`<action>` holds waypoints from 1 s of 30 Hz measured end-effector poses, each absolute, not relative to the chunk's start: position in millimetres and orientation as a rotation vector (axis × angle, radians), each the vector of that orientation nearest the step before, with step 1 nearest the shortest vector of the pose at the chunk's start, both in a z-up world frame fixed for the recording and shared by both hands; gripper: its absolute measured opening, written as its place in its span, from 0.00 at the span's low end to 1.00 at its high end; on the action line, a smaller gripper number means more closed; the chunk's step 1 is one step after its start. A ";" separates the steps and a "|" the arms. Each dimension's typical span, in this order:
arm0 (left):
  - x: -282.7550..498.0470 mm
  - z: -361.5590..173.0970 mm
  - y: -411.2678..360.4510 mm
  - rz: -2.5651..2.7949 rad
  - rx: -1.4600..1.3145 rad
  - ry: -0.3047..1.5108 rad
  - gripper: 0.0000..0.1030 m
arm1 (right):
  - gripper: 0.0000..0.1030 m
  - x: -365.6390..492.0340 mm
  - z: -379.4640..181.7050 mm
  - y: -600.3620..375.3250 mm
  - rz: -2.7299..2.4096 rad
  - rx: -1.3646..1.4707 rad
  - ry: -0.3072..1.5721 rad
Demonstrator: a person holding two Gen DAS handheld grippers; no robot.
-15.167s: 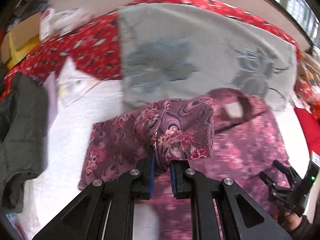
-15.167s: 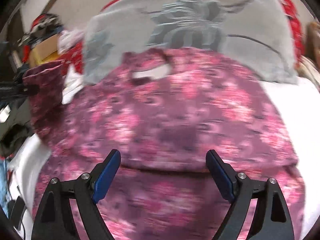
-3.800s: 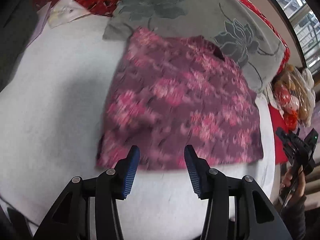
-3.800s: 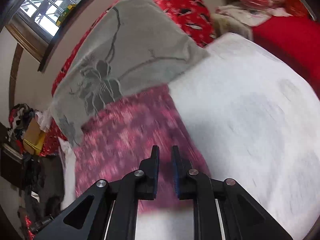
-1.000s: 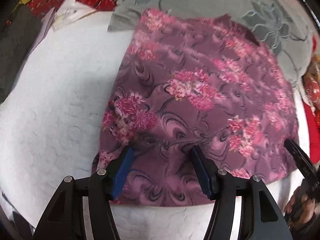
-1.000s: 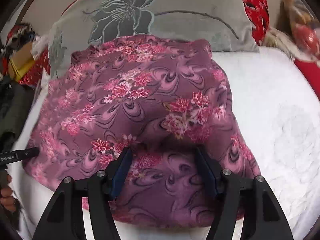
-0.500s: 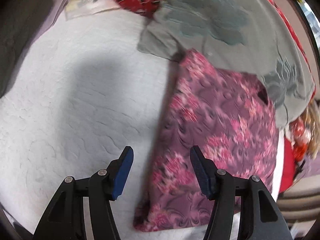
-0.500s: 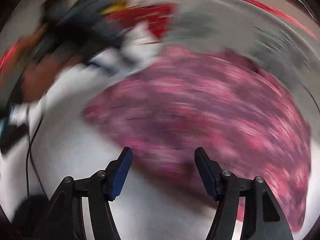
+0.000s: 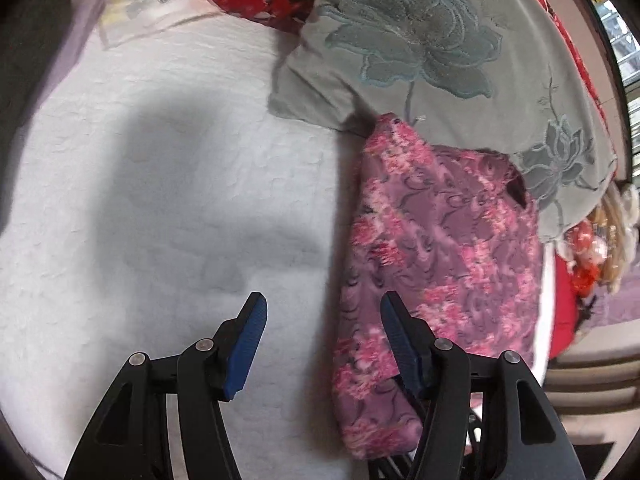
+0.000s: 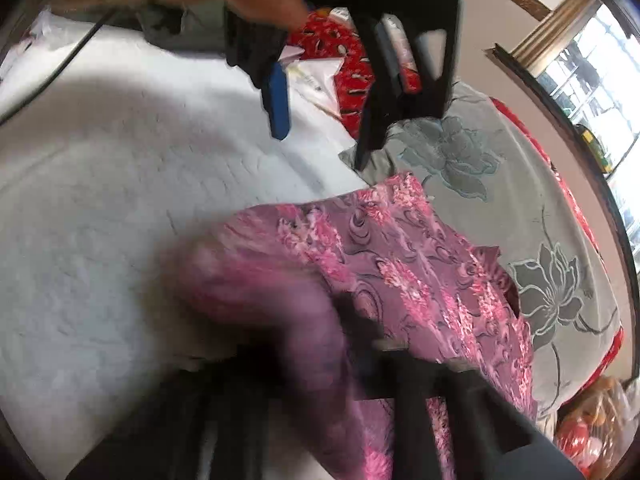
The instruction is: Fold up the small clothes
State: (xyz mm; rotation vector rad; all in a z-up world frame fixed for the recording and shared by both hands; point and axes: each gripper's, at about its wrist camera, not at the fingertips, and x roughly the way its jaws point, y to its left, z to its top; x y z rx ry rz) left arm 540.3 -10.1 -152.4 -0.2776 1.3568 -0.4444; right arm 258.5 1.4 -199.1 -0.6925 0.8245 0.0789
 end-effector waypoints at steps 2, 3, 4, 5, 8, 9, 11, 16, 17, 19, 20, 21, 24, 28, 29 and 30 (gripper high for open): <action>547.9 -153.3 -18.6 -0.493 -0.326 1.360 0.59 | 0.07 254.9 -189.4 -7.1 0.068 -0.658 0.784; 550.6 -154.0 -23.7 -0.514 -0.336 1.358 0.61 | 0.06 252.8 -184.1 -10.6 0.060 -0.640 0.761; 553.4 -154.8 -30.6 -0.531 -0.339 1.356 0.63 | 0.06 249.6 -176.5 -14.8 0.054 -0.618 0.732; 556.4 -156.9 -38.1 -0.540 -0.336 1.356 0.64 | 0.06 247.9 -171.1 -18.1 0.050 -0.607 0.713; 564.9 -164.0 -65.8 -0.532 -0.274 1.360 0.64 | 0.05 244.6 -157.1 -27.0 0.048 -0.578 0.680; 566.0 -165.3 -72.6 -0.519 -0.247 1.355 0.63 | 0.05 243.7 -153.9 -31.0 0.047 -0.573 0.673; 568.2 -166.7 -90.0 -0.527 -0.197 1.358 0.58 | 0.05 243.9 -149.2 -36.3 0.048 -0.563 0.666; 565.7 -152.3 -107.1 -0.540 -0.214 1.319 0.15 | 0.05 241.0 -139.7 -54.8 0.033 -0.491 0.662; 563.4 -145.0 -109.0 -0.546 -0.222 1.298 0.15 | 0.05 237.9 -136.7 -56.2 0.030 -0.472 0.662; 555.1 -132.9 -114.1 -0.553 -0.234 1.277 0.14 | 0.05 233.0 -128.3 -65.4 0.015 -0.417 0.659; 550.9 -127.1 -117.9 -0.555 -0.234 1.267 0.14 | 0.05 231.6 -124.7 -70.7 0.012 -0.392 0.659; 546.4 -120.2 -123.0 -0.558 -0.230 1.255 0.14 | 0.05 229.8 -120.7 -76.3 0.003 -0.370 0.657; 529.4 -98.5 -137.7 -0.570 -0.209 1.221 0.13 | 0.05 219.9 -106.4 -91.4 -0.023 -0.303 0.649; 511.9 -76.4 -166.8 -0.592 -0.186 1.193 0.14 | 0.05 203.9 -87.5 -121.4 -0.068 -0.189 0.642; 508.6 -72.1 -172.4 -0.597 -0.182 1.190 0.14 | 0.05 200.1 -84.0 -127.8 -0.078 -0.167 0.640; 505.1 -67.6 -178.9 -0.601 -0.179 1.188 0.14 | 0.05 195.6 -80.0 -135.8 -0.090 -0.139 0.637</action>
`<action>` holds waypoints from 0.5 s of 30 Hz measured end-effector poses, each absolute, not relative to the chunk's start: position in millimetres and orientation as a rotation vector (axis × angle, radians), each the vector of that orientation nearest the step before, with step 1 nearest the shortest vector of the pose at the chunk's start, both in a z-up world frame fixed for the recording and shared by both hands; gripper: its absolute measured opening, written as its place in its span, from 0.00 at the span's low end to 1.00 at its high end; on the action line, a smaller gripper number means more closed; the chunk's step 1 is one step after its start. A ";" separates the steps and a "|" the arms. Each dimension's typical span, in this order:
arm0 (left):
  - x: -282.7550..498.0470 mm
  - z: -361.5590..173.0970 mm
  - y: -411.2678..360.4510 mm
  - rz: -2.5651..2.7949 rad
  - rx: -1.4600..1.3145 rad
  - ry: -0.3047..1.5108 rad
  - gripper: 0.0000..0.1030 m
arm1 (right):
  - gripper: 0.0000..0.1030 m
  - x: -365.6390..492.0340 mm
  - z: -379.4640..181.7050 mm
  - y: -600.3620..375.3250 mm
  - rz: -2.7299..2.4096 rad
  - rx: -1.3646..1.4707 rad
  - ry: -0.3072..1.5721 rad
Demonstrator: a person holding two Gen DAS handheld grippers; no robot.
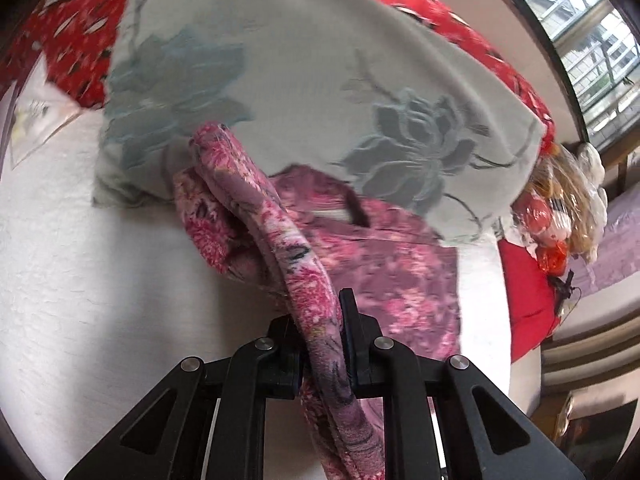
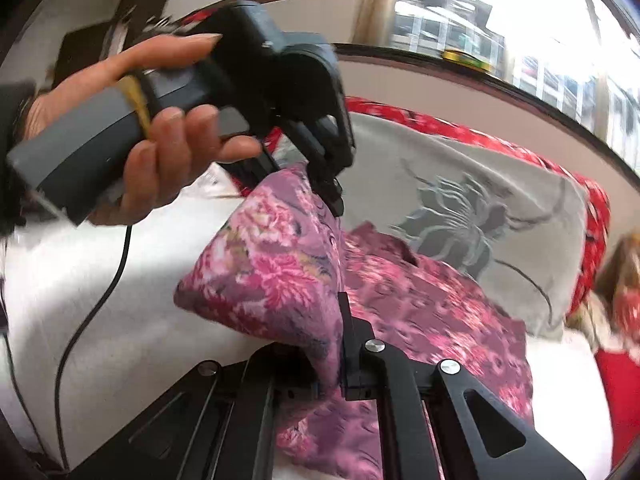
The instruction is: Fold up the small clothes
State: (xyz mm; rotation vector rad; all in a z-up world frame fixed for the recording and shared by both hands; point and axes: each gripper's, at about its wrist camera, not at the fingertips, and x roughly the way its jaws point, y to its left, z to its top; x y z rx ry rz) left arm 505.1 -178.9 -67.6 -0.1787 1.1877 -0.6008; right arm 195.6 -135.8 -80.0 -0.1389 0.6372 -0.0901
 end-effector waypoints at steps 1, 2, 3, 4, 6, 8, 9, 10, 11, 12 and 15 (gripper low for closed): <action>499.9 -63.7 -188.2 -0.605 -0.176 1.185 0.13 | 0.05 190.1 -76.2 -142.9 -0.104 -0.110 0.634; 496.7 -60.8 -195.9 -0.611 -0.173 1.183 0.13 | 0.05 186.1 -73.3 -149.9 -0.112 -0.085 0.633; 492.7 -57.4 -204.7 -0.618 -0.167 1.182 0.13 | 0.05 180.9 -70.2 -159.1 -0.121 -0.052 0.634; 488.8 -54.2 -214.3 -0.622 -0.160 1.180 0.13 | 0.05 176.8 -67.4 -167.5 -0.130 -0.027 0.634; 481.5 -49.1 -233.2 -0.634 -0.149 1.179 0.13 | 0.05 167.6 -63.2 -180.8 -0.146 0.015 0.634; 473.9 -46.0 -253.3 -0.650 -0.141 1.180 0.13 | 0.05 157.7 -59.7 -200.3 -0.164 0.073 0.637; 471.2 -45.5 -264.7 -0.657 -0.134 1.181 0.13 | 0.05 152.6 -58.5 -207.6 -0.173 0.097 0.636; 467.9 -45.0 -274.8 -0.663 -0.125 1.182 0.13 | 0.05 147.0 -57.8 -218.0 -0.183 0.131 0.637; 465.8 -45.7 -285.5 -0.666 -0.114 1.183 0.13 | 0.05 142.8 -57.2 -224.9 -0.191 0.155 0.636; 462.8 -47.8 -297.4 -0.669 -0.103 1.184 0.13 | 0.05 138.7 -56.8 -233.0 -0.199 0.183 0.636; 456.3 -59.9 -336.9 -0.684 -0.081 1.207 0.13 | 0.05 126.1 -57.5 -254.8 -0.216 0.278 0.639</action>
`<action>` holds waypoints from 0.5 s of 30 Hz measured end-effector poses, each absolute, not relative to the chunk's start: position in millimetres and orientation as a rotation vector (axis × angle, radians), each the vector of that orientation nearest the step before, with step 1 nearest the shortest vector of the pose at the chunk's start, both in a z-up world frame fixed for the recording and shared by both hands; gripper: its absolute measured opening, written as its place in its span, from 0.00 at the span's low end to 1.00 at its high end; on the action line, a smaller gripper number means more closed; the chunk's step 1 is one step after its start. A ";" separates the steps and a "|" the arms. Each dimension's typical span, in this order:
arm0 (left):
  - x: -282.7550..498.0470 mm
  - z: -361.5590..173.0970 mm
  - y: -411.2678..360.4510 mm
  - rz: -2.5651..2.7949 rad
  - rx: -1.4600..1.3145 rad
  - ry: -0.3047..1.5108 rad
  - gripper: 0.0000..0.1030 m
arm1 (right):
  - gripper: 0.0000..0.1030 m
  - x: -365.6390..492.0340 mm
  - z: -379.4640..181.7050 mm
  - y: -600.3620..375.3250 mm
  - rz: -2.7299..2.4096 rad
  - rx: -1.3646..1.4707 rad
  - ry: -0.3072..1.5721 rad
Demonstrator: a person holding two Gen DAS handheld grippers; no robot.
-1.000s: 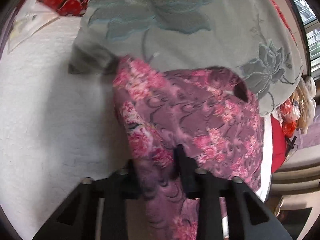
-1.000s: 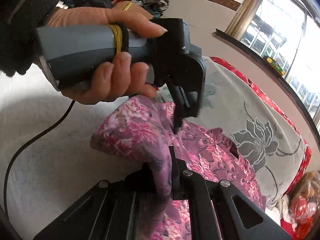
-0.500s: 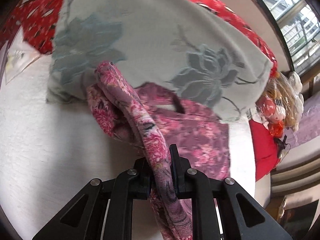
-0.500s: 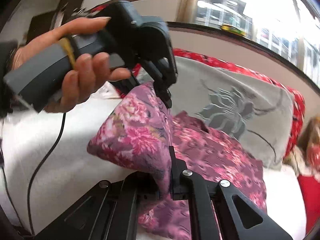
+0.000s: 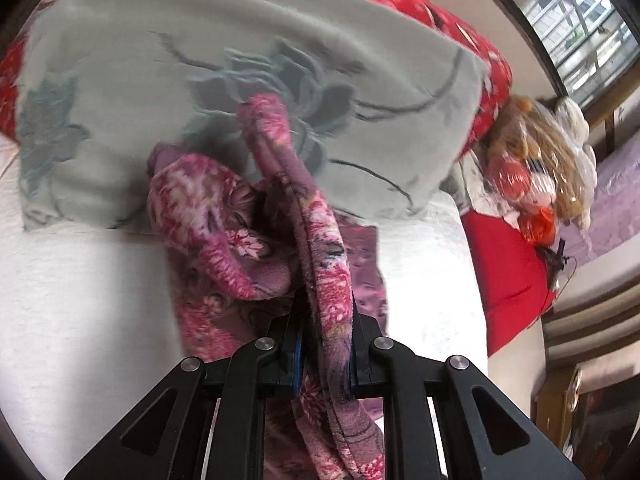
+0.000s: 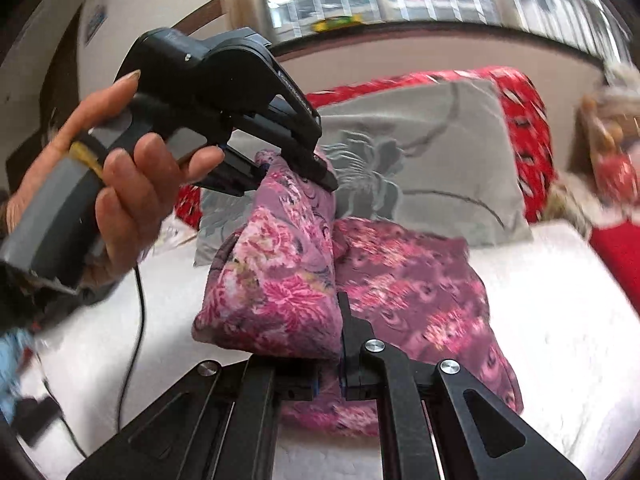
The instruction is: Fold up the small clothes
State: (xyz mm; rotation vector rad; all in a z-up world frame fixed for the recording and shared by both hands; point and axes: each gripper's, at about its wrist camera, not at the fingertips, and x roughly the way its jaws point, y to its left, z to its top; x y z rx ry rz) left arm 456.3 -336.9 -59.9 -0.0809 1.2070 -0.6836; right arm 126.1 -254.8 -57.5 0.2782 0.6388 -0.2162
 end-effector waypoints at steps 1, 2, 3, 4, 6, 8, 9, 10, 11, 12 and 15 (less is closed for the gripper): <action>454.3 -63.7 -348.2 -0.690 -0.075 1.215 0.13 | 0.05 121.6 -58.3 -262.0 -0.225 0.307 0.639; 452.6 -69.1 -361.8 -0.695 -0.067 1.225 0.13 | 0.05 117.4 -59.9 -269.3 -0.233 0.334 0.639; 452.8 -75.0 -373.2 -0.697 -0.061 1.233 0.13 | 0.05 113.6 -61.6 -276.1 -0.240 0.359 0.640; 451.9 -82.6 -387.6 -0.700 -0.047 1.245 0.14 | 0.05 110.0 -63.8 -283.3 -0.248 0.385 0.641; 451.2 -97.1 -410.8 -0.699 -0.029 1.259 0.15 | 0.05 101.6 -70.9 -297.3 -0.266 0.444 0.650; 454.9 -111.2 -430.2 -0.688 -0.030 1.271 0.21 | 0.06 94.4 -81.2 -312.7 -0.279 0.518 0.665; 455.3 -117.0 -437.3 -0.698 -0.050 1.284 0.24 | 0.06 91.7 -86.5 -318.3 -0.284 0.551 0.673; 455.9 -119.3 -439.6 -0.710 -0.071 1.292 0.24 | 0.06 89.4 -95.6 -326.9 -0.292 0.597 0.690; 457.9 -121.1 -440.2 -0.715 -0.087 1.292 0.26 | 0.06 88.9 -104.7 -335.6 -0.297 0.641 0.710; 460.7 -120.5 -438.3 -0.716 -0.100 1.282 0.27 | 0.06 88.3 -114.3 -342.9 -0.301 0.686 0.731; 468.2 -118.3 -422.6 -0.670 -0.078 1.235 0.43 | 0.07 85.9 -150.8 -367.8 -0.309 0.865 0.802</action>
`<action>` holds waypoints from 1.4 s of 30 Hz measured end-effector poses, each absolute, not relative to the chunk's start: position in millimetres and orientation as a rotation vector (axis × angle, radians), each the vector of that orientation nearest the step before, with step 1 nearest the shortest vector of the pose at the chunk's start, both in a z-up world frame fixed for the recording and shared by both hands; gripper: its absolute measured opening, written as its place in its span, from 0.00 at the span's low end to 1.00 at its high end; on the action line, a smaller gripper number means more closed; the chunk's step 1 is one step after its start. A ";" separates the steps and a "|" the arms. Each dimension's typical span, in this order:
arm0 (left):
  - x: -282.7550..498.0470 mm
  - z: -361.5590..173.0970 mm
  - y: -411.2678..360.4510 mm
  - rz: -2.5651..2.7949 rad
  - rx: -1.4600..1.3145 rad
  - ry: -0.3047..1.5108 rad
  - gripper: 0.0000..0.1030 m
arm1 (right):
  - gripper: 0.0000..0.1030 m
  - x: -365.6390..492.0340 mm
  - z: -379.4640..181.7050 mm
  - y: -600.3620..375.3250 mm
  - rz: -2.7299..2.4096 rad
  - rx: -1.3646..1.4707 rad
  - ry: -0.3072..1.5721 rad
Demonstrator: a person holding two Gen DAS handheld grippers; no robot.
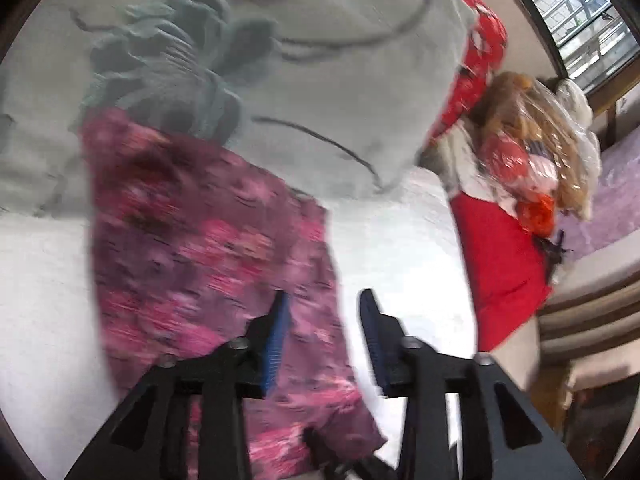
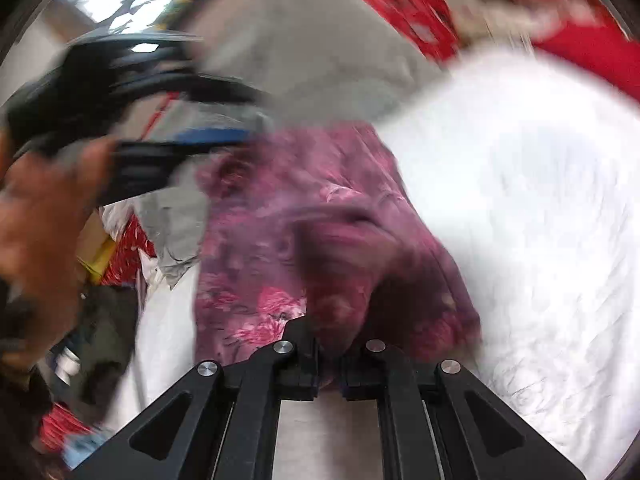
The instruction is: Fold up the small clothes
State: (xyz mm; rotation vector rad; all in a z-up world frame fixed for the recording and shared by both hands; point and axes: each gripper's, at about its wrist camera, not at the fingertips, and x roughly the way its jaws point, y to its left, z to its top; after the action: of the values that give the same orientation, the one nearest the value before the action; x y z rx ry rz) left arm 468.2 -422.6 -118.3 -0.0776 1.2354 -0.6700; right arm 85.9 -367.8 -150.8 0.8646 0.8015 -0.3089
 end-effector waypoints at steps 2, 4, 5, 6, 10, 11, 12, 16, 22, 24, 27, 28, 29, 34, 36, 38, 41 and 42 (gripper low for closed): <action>474.1 -121.1 -399.2 -0.605 -0.061 1.197 0.49 | 0.12 81.6 -164.9 -377.8 -0.316 0.952 0.847; 488.0 -133.1 -368.8 -0.539 -0.061 1.196 0.49 | 0.14 72.3 -156.3 -383.6 -0.331 0.961 0.826; 493.7 -142.0 -354.5 -0.509 -0.078 1.210 0.49 | 0.14 65.7 -143.9 -387.9 -0.361 0.935 0.796; 497.3 -149.8 -343.1 -0.487 -0.102 1.227 0.49 | 0.15 62.3 -136.8 -393.2 -0.370 0.926 0.765; 504.3 -186.6 -302.7 -0.429 -0.280 1.305 0.48 | 0.36 78.8 -106.2 -422.8 -0.342 0.895 0.665; 504.4 -194.2 -298.1 -0.434 -0.312 1.316 0.48 | 0.38 97.5 -104.7 -431.3 -0.307 0.878 0.684; 502.6 -196.8 -293.3 -0.443 -0.325 1.318 0.48 | 0.38 112.8 -104.9 -437.2 -0.282 0.872 0.698; 501.1 -212.0 -290.8 -0.483 -0.352 1.321 0.48 | 0.40 196.7 -133.4 -448.4 -0.193 0.862 0.833; 496.1 -199.1 -290.6 -0.511 -0.280 1.225 0.49 | 0.04 240.0 -138.6 -434.7 -0.147 0.664 0.913; 491.8 -193.1 -296.8 -0.506 -0.252 1.159 0.52 | 0.04 226.1 -111.1 -436.0 -0.127 0.613 0.787; 492.1 -209.2 -313.0 -0.460 -0.202 1.160 0.56 | 0.03 215.4 -112.1 -452.3 -0.216 0.635 0.755; 493.1 -221.5 -320.7 -0.456 -0.181 1.193 0.56 | 0.03 215.9 -124.7 -457.0 -0.253 0.644 0.798; 493.2 -232.2 -326.4 -0.442 -0.153 1.224 0.56 | 0.04 215.5 -139.0 -460.9 -0.277 0.657 0.853; 472.5 -224.9 -314.1 -0.453 -0.123 1.196 0.54 | 0.11 191.4 -150.5 -458.6 -0.286 0.721 0.910; 451.5 -217.6 -302.9 -0.464 -0.119 1.166 0.54 | 0.17 173.4 -139.4 -457.3 -0.223 0.784 0.879; 429.5 -221.4 -297.0 -0.492 -0.130 1.169 0.56 | 0.36 149.7 -135.0 -451.7 -0.166 0.825 0.887; 410.8 -242.9 -304.4 -0.471 -0.067 1.226 0.56 | 0.38 131.5 -145.6 -436.5 -0.125 0.831 0.955; 411.4 -246.1 -302.5 -0.469 -0.062 1.249 0.55 | 0.04 126.9 -145.9 -428.9 -0.117 0.787 0.983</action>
State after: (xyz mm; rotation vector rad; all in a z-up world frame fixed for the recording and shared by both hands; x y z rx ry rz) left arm 411.4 -302.5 -246.1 -0.0616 1.2495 -0.4689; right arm 126.9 -428.9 -145.9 0.7872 0.9829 -0.1171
